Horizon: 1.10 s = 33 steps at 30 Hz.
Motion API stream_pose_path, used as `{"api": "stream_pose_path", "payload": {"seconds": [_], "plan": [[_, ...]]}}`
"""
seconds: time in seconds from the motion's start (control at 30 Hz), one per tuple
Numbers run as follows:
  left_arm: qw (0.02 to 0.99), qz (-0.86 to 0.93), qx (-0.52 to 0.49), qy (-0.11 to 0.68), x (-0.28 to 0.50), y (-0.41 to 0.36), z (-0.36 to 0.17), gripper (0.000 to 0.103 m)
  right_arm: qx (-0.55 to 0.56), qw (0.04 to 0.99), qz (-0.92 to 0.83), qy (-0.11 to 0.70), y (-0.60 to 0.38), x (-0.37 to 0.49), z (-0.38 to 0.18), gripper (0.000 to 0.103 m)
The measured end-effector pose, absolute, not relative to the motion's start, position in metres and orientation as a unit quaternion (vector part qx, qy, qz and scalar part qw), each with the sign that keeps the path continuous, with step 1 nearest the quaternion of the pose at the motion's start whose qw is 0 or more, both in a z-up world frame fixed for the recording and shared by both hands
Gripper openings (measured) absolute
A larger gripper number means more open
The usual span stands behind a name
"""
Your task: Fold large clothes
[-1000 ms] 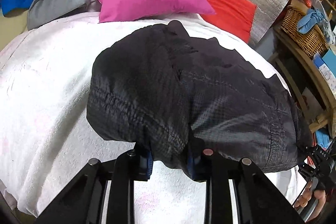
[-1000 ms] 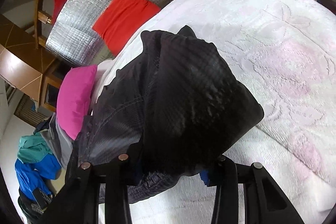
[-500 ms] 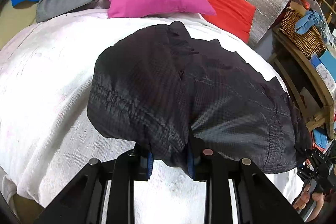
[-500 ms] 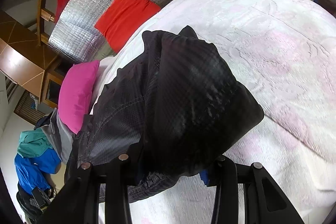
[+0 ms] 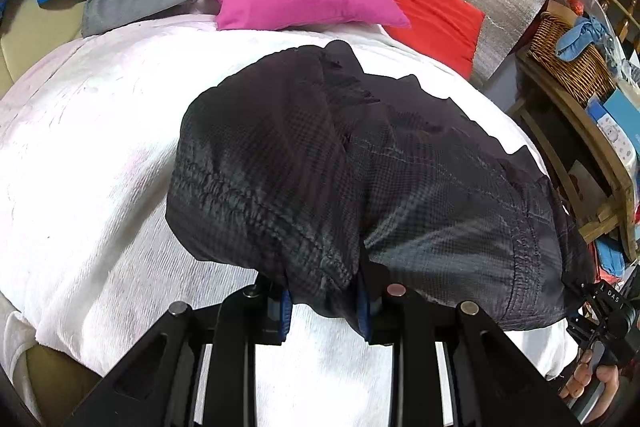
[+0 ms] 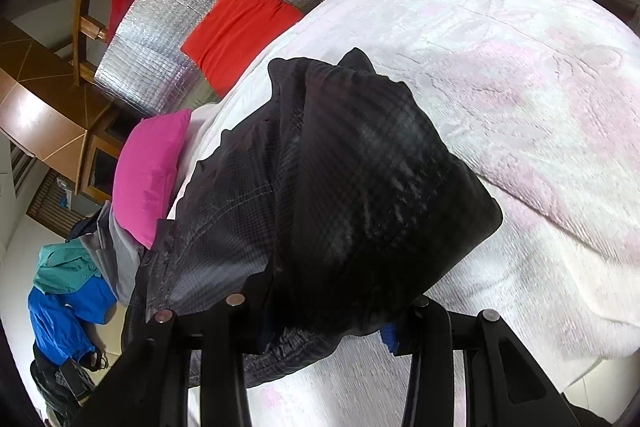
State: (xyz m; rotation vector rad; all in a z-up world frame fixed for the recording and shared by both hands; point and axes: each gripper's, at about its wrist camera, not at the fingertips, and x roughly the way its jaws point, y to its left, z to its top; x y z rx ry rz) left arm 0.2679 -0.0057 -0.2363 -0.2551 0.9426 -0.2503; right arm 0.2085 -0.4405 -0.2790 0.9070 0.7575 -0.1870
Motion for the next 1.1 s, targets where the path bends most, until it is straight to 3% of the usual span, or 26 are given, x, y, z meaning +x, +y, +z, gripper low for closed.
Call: {"api": "stream_pose_path", "payload": {"seconds": [0.83,0.93,1.0,1.03,1.1], "plan": [[0.867,-0.14,-0.128,0.461,0.283,-0.002,-0.249,0.029,0.404,0.831,-0.102,0.369,-0.443,0.224,-0.286,0.042],[0.861,-0.133,-0.133,0.473,0.287,-0.001,-0.252,0.04,0.408,0.825,-0.101,0.377,-0.445,0.224,-0.286,0.049],[0.853,-0.128,-0.147,0.485,0.292,0.005,-0.255,0.052,0.431,0.809,-0.102,0.386,-0.451,0.223,-0.29,0.07],[0.844,-0.124,-0.161,0.496,0.295,0.01,-0.257,0.061,0.446,0.8,-0.105,0.388,-0.455,0.221,-0.292,0.072],[0.827,-0.124,-0.198,0.512,0.3,0.024,-0.26,0.066,0.468,0.788,-0.106,0.385,-0.462,0.219,-0.295,0.073]]}}
